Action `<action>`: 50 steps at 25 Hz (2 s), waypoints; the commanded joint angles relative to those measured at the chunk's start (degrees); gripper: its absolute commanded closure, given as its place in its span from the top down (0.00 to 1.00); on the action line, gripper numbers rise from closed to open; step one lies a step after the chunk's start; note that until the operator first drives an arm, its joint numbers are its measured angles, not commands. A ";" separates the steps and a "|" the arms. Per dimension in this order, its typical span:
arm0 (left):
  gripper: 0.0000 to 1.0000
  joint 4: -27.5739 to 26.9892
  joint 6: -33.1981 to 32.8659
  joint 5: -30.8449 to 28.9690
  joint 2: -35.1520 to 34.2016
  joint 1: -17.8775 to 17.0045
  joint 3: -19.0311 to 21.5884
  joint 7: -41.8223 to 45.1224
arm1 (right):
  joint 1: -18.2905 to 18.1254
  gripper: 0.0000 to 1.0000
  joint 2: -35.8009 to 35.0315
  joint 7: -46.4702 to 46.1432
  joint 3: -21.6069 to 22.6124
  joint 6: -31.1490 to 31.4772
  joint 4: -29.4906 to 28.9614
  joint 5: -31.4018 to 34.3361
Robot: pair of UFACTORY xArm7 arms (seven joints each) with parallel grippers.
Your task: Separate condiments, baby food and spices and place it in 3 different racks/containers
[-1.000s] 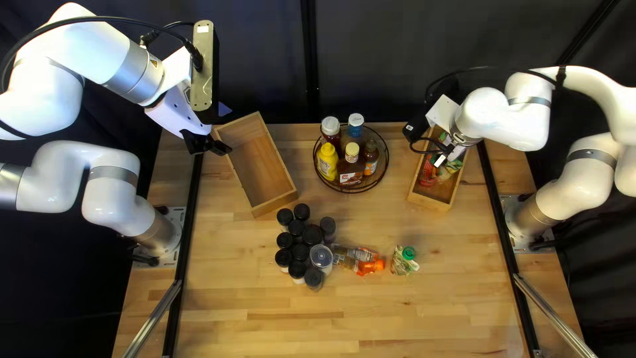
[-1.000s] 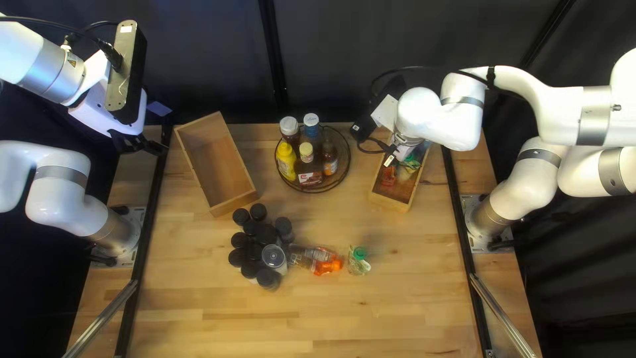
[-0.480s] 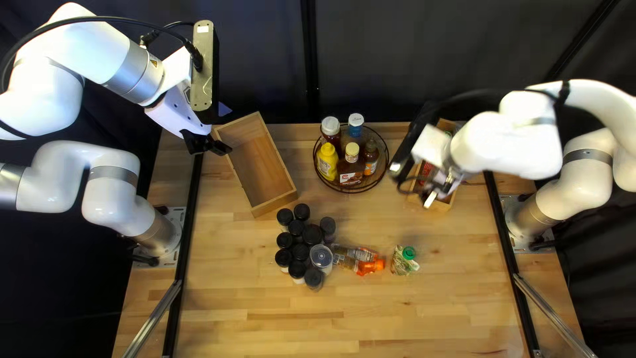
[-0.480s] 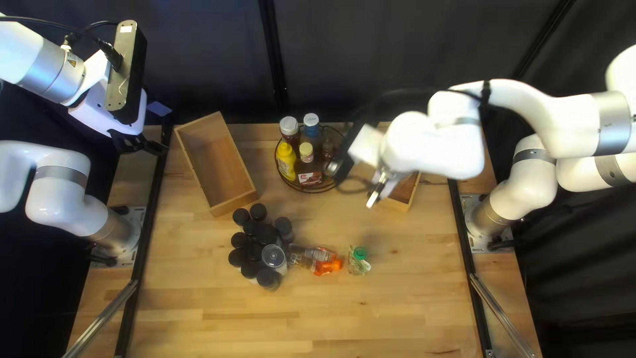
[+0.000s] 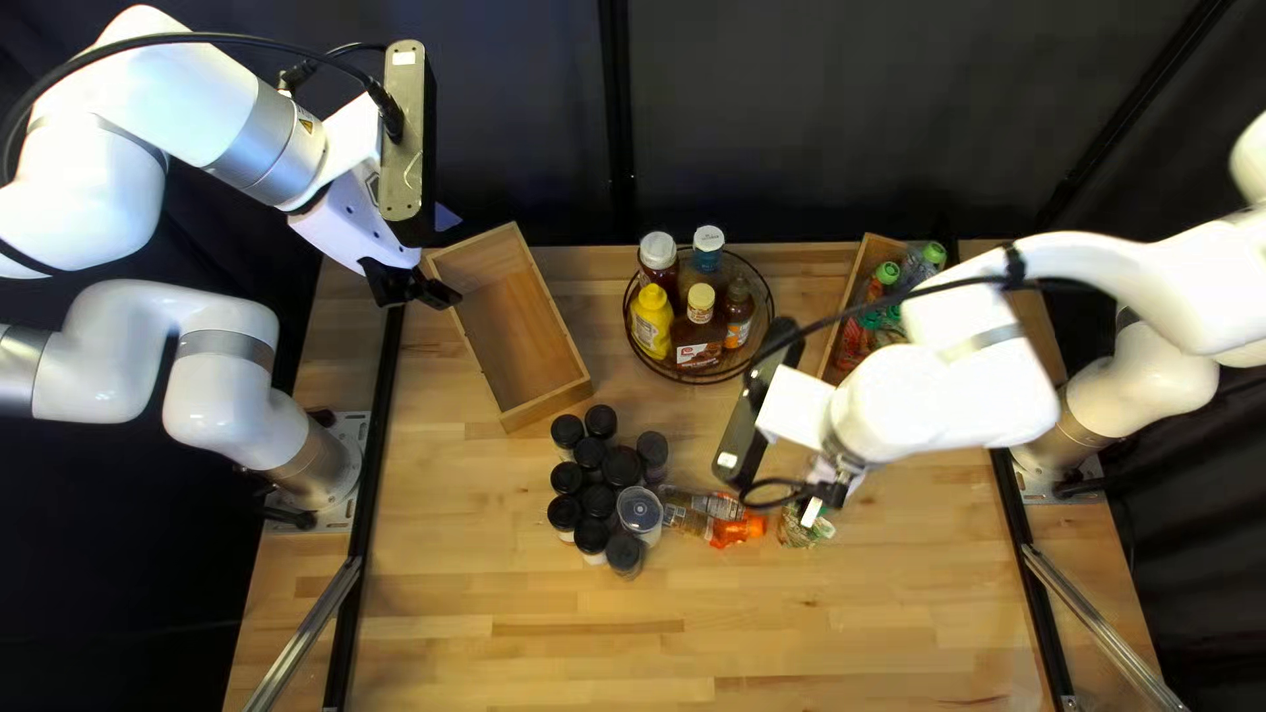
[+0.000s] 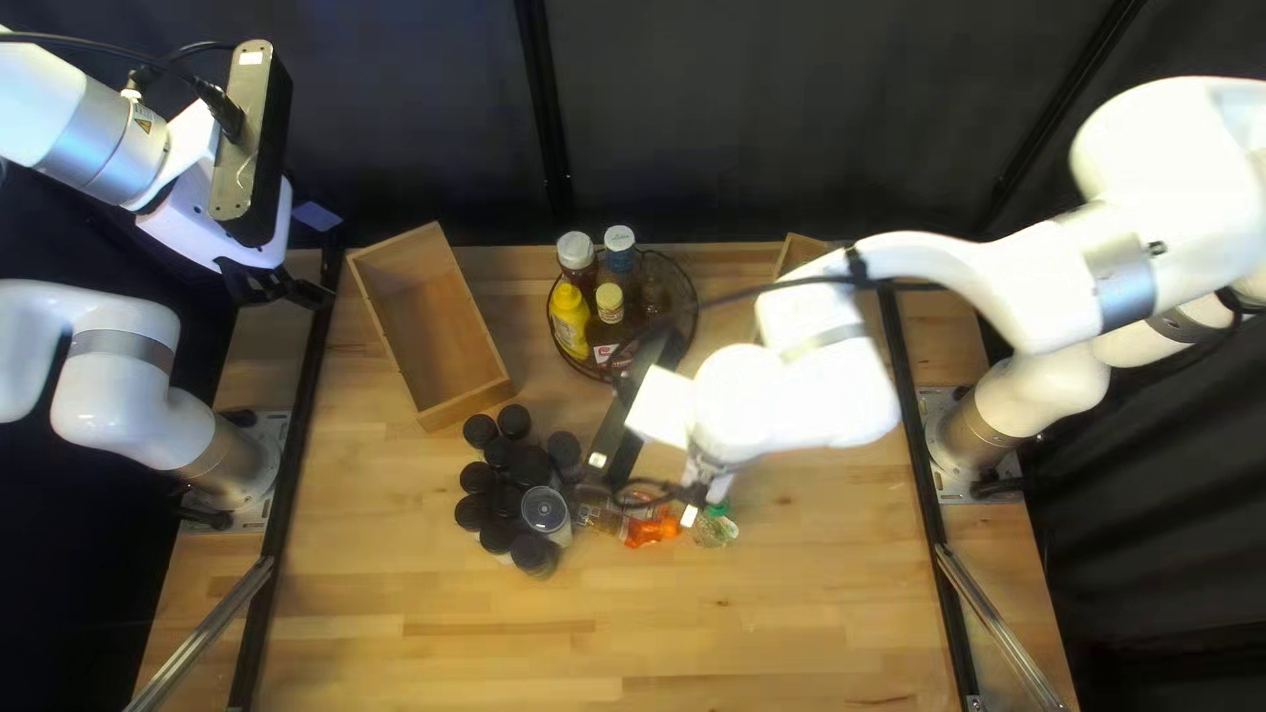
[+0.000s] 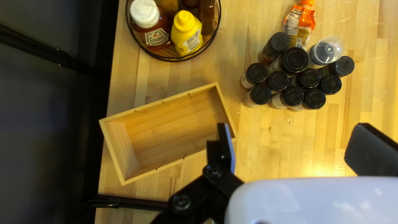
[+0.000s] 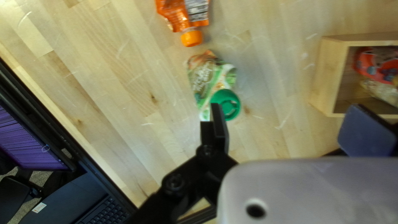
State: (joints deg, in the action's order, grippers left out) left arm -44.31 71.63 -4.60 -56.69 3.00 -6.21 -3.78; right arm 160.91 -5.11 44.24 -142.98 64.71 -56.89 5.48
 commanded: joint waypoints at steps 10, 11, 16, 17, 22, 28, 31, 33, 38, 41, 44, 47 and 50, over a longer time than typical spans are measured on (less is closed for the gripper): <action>1.00 0.00 0.00 0.00 0.00 0.00 0.00 0.00 | 0.39 0.92 1.30 2.38 0.49 -6.67 6.21 -1.29; 1.00 0.00 0.00 0.00 0.00 0.00 0.00 0.00 | 0.34 0.87 1.31 2.20 0.40 -7.50 6.86 -1.49; 1.00 0.00 0.00 0.00 0.00 0.00 0.00 0.00 | 0.31 0.01 2.11 2.44 0.44 -9.32 7.76 -1.06; 1.00 0.00 0.00 0.00 0.00 0.00 0.00 0.00 | 0.37 0.01 2.24 2.58 0.52 -9.30 7.67 -0.90; 1.00 0.00 0.00 0.00 0.00 0.00 0.00 0.00 | 0.70 0.00 2.24 2.98 0.92 -8.33 7.01 -0.51; 1.00 0.00 0.00 0.00 0.00 0.00 0.00 0.00 | 1.19 0.00 0.15 2.55 1.23 -3.73 4.48 -1.07; 1.00 0.00 0.00 0.00 0.00 0.00 0.00 0.00 | 1.49 0.00 -2.29 1.72 1.14 0.53 2.52 -1.58; 1.00 0.00 0.00 0.00 0.00 0.00 0.00 0.00 | 1.51 0.01 -3.98 0.80 0.75 3.23 1.43 -1.82; 1.00 0.00 0.00 0.00 0.00 0.00 0.00 0.00 | 1.17 0.01 -8.45 -1.94 -0.98 9.19 0.23 -2.07; 1.00 0.00 0.00 0.00 0.00 0.00 0.00 0.00 | 0.90 0.01 -12.22 -4.15 -2.93 11.83 1.24 -2.37; 1.00 0.00 0.00 0.00 0.00 0.00 0.00 0.00 | 0.58 0.01 -16.34 -6.33 -5.31 13.47 3.79 -2.48; 1.00 0.00 0.00 0.00 0.00 0.00 0.00 0.00 | 0.31 0.01 -22.30 -9.45 -9.05 14.22 8.72 -2.60; 1.00 0.00 0.00 0.00 0.00 0.00 0.00 0.00 | -0.20 0.00 -26.38 -11.49 -12.02 14.07 13.04 -2.09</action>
State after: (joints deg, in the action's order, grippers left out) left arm -44.31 71.63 -4.60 -56.69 3.00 -6.21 -3.78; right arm 161.31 -27.89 34.81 -152.24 78.69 -47.52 3.01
